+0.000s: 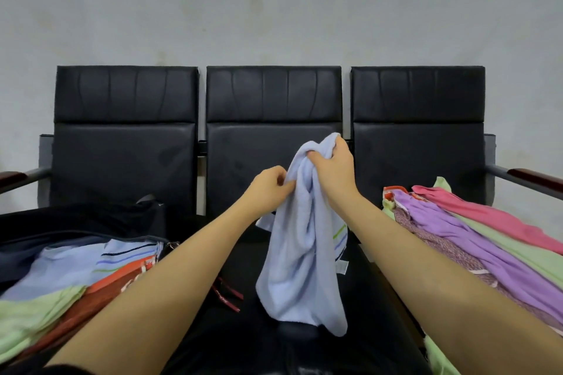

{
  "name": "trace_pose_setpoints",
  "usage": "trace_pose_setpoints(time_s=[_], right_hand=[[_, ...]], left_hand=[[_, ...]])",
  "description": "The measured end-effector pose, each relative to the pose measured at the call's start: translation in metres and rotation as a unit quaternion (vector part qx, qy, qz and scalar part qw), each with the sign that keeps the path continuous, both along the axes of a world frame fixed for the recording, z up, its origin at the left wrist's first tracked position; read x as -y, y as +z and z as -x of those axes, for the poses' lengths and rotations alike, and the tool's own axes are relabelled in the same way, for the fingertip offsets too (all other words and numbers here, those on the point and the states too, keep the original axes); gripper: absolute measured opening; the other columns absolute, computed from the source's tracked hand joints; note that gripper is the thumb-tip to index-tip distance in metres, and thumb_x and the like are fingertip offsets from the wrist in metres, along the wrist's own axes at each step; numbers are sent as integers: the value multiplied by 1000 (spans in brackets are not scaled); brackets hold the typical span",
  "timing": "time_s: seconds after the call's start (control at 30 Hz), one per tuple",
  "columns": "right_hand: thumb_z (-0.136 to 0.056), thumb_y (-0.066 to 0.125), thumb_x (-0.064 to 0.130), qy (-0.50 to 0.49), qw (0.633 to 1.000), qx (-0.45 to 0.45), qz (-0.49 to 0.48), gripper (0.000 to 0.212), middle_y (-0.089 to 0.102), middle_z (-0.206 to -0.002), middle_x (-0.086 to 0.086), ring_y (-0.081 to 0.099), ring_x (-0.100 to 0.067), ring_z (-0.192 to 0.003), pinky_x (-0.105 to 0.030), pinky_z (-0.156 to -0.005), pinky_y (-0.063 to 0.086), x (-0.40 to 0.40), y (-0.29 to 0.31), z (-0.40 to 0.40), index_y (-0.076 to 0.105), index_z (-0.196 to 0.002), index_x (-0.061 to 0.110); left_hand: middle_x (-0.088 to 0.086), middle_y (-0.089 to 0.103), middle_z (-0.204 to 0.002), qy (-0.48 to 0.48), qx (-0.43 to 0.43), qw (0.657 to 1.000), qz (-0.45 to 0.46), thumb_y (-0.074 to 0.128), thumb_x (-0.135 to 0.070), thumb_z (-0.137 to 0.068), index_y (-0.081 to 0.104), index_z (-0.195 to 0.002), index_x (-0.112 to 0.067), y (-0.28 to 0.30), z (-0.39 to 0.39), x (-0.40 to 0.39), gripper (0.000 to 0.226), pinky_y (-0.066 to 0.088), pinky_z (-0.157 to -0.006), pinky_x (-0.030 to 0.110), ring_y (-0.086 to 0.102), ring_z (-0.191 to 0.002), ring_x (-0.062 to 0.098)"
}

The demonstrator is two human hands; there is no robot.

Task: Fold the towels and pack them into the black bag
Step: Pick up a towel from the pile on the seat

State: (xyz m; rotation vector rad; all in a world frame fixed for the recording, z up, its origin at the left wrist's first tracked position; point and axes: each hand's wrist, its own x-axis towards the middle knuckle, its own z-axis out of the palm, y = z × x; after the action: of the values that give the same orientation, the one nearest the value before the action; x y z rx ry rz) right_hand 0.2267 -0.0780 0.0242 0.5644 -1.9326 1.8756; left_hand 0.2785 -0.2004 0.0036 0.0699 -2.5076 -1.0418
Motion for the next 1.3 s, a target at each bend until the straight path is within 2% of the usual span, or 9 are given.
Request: trace_pose_setpoints(time_s=[0.3,0.5,0.7,0.8,0.87,1.0,1.17,1.23,1.3], right_hand=[[-90,58,9,-48,990,100,92,28,41,-67,2,40,-11,-63,-23,-62,37,-21,-10,21,43,-66,12],[-91,59,12,-89,974,133,160,10,52,-75,1,50,-12,-69,-25,-75,41,-37,-7,27,55,-84,7],[-95,52,13,-146,985,38,83,9,46,-76,8,45,-4,-66,-16,-57,36,-51,2,27,45,-92,9],[-97,47,14,-163,983,27,75,9,44,-75,7,43,-5,-65,-19,-57,35,-56,7,27,40,-93,10],[-98,45,14,-164,982,28,86,9,43,-75,7,42,-5,-65,-18,-56,35,-59,12,26,39,-93,10],[-97,46,11,-151,976,39,153,8,43,-77,7,44,-4,-66,-11,-55,36,-62,24,24,39,-96,9],[-97,46,7,-155,975,3,158,23,49,-98,4,50,-8,-84,-10,-64,39,-70,39,18,47,-120,8],[-97,43,3,-162,977,-11,135,27,49,-106,2,48,-10,-96,-12,-75,37,-74,42,17,51,-122,8],[-96,41,-1,-166,980,-16,108,31,50,-109,1,48,-9,-96,-14,-80,38,-78,44,17,52,-123,8]], left_hand=[[0,53,-74,79,-148,969,-178,50,-26,-96,54,-85,-10,15,10,6,20,39,-57,23,46,-65,10],[-4,55,-73,186,-163,934,-257,52,-22,-96,59,-84,-10,23,18,21,18,42,-68,27,50,-67,6],[1,30,-55,231,-171,907,-307,47,-14,-97,34,-55,-13,40,14,34,44,38,-70,27,32,-50,14],[0,45,-80,220,-197,898,-326,46,-12,-98,50,-97,-8,53,8,34,6,39,-76,28,44,-70,15],[-4,46,-94,219,-214,899,-312,43,-8,-98,43,-123,-10,60,3,36,26,40,-72,21,49,-80,11],[-3,59,-115,165,-205,932,-249,47,-1,-90,62,-120,-13,69,-3,44,36,42,-83,21,55,-109,15],[6,39,-147,164,-170,969,-67,48,3,-87,41,-142,-8,80,-9,51,56,33,-109,31,36,-135,22],[10,53,-132,203,-182,961,-44,43,3,-88,54,-129,-6,83,-10,55,44,40,-95,27,50,-121,27],[8,55,-79,250,-202,946,-48,38,6,-83,57,-78,-9,86,-7,60,24,37,-60,25,49,-69,24]])
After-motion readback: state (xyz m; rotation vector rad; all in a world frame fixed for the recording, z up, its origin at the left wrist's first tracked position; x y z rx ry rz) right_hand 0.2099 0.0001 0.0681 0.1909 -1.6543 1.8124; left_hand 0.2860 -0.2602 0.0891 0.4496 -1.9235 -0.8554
